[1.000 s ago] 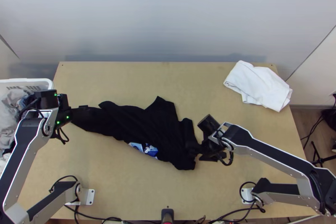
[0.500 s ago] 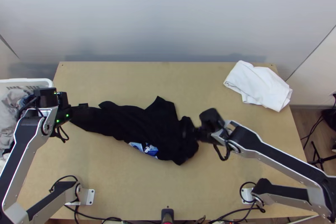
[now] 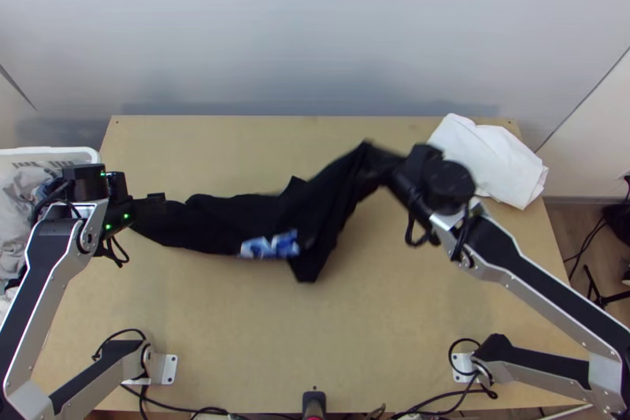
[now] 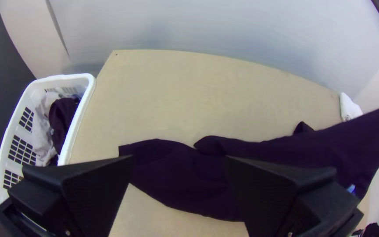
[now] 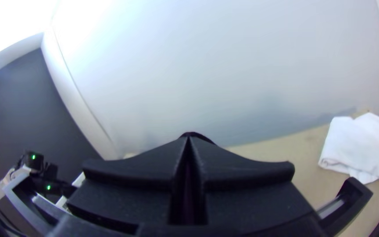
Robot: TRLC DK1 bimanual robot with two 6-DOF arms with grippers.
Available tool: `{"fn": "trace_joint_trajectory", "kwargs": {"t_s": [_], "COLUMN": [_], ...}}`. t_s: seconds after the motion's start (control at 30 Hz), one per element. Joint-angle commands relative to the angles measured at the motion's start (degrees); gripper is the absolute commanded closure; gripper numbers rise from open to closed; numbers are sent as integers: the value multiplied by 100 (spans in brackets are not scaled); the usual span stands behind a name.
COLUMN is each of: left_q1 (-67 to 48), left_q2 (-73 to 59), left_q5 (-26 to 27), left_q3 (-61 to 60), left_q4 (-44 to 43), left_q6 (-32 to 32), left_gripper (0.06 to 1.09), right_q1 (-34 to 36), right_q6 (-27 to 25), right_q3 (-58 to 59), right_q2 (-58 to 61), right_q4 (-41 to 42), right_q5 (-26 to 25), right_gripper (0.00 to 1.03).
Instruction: Fold the t-shirt
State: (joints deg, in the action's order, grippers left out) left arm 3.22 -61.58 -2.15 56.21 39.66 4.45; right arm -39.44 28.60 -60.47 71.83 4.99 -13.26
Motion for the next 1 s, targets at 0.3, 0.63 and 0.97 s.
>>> {"fn": "trace_joint_trajectory", "kwargs": {"t_s": [0.3,0.63,0.97], "left_q1": [-24,-32,-920], "left_q2": [-21,-12,-21], "left_q5": [-22,-22,-13], "left_q3": [-31,57,48], "left_q4": [7,59,262], "left_q6": [-5,-23,56], "left_gripper": [11,11,11], "right_q1": [1237,1114,1132], "right_q6": [-1867,-1902,-2069], "right_q3": [-202,167,237], "right_q2": [1245,1694,1509], "right_q4": [3174,3746,3763], "right_q5": [-995,-1003,-1003], "right_gripper": [100,100,100]}}
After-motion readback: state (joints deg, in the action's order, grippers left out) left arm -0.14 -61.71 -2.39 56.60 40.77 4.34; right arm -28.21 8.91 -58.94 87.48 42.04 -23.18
